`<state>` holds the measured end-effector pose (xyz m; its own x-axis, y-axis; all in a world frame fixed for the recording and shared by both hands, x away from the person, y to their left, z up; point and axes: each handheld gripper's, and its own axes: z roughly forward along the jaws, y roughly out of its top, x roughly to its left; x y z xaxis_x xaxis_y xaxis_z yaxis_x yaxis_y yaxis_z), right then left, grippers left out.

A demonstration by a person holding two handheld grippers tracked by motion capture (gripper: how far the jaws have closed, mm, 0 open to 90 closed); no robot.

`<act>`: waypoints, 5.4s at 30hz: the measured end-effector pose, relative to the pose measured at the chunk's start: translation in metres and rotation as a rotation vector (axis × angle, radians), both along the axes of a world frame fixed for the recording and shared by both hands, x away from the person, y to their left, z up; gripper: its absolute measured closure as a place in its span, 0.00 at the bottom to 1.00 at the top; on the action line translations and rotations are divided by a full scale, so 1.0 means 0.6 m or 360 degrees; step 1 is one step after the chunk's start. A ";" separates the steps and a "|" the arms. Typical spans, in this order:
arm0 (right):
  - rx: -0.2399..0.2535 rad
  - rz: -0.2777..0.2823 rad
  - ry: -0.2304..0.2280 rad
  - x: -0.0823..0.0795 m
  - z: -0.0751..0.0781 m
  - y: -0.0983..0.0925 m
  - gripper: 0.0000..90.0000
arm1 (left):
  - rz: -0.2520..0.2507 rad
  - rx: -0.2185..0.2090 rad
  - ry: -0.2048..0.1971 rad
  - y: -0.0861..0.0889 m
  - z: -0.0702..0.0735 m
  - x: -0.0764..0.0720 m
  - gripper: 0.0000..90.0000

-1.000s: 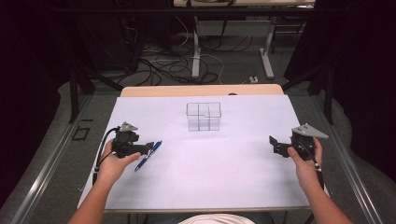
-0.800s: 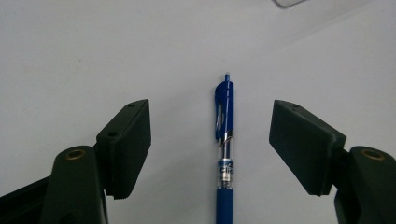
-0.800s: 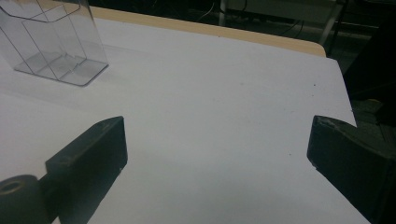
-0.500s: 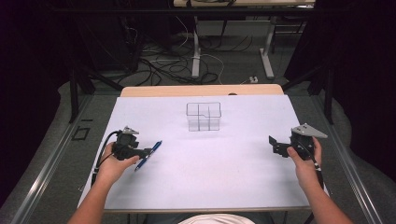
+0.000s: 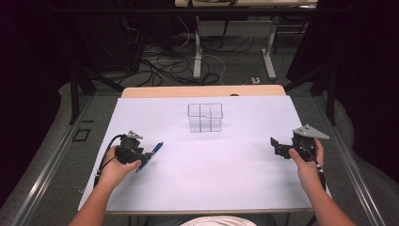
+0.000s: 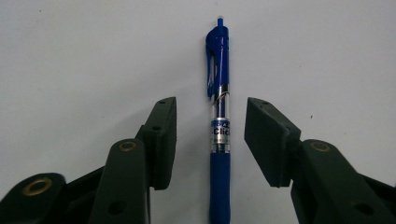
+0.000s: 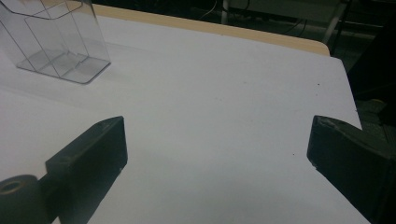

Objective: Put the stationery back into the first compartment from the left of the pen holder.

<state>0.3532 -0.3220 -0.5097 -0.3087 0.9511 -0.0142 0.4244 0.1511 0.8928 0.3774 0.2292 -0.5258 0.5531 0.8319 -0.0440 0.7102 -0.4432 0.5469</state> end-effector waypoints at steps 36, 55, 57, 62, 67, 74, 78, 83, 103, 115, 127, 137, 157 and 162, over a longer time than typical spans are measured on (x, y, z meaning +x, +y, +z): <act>0.0010 -0.0001 0.0014 0.001 -0.002 0.003 0.05 | -0.0006 0.0165 0.0213 -0.019 -0.014 0.007 0.87; 0.0005 0.0009 0.0013 0.001 -0.002 0.002 0.05 | -0.0014 0.0164 0.0240 -0.019 -0.011 0.012 0.88; 0.0005 0.0009 0.0014 0.001 -0.002 0.001 0.05 | -0.0004 0.0167 0.0240 -0.019 -0.010 0.012 0.88; 0.0008 0.0016 0.0004 0.001 -0.002 0.001 0.05 | 0.0001 0.0133 0.0229 -0.018 -0.001 0.010 0.88; 0.0003 0.0017 0.0005 0.000 -0.001 0.004 0.05 | -0.0035 0.0090 0.0207 -0.024 0.013 0.005 0.88; -0.0025 0.0039 -0.0004 -0.001 0.000 0.010 0.05 | -0.0107 0.0081 0.0166 -0.048 0.029 -0.007 0.88; -0.0033 0.0054 -0.0007 -0.001 0.000 0.016 0.04 | -0.0178 0.0081 0.0155 -0.067 0.035 -0.013 0.88; -0.0002 0.0117 0.0019 -0.002 0.002 0.029 0.02 | -0.0242 0.0070 0.0141 -0.092 0.044 -0.020 0.88; 0.0011 0.0368 0.0056 -0.015 0.024 0.106 0.00 | -0.0373 0.0011 0.0155 -0.157 0.065 -0.023 0.88; -0.0233 0.0597 -0.0038 -0.035 0.039 0.175 0.00 | -0.0439 -0.0006 0.0172 -0.187 0.070 -0.025 0.88; -0.0603 0.0820 -0.0172 -0.051 0.039 0.213 0.16 | -0.0503 -0.0028 0.0192 -0.218 0.072 -0.026 0.88; -0.0997 0.0979 -0.0355 -0.061 0.033 0.237 0.30 | -0.0549 -0.0029 0.0205 -0.238 0.074 -0.025 0.88; -0.1752 0.1419 -0.0683 -0.060 0.002 0.316 0.41 | -0.0565 -0.0055 0.0241 -0.244 0.078 -0.014 0.88; -0.1931 0.1504 -0.0755 -0.057 -0.006 0.330 0.44 | -0.0567 -0.0054 0.0264 -0.246 0.077 -0.012 0.88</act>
<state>0.3187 -0.1238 -0.5134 -0.4982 -0.2115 -0.8409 -0.4932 0.8667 0.0743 0.3701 0.0815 -0.4799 0.7901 0.5856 -0.1811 0.5950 -0.6616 0.4564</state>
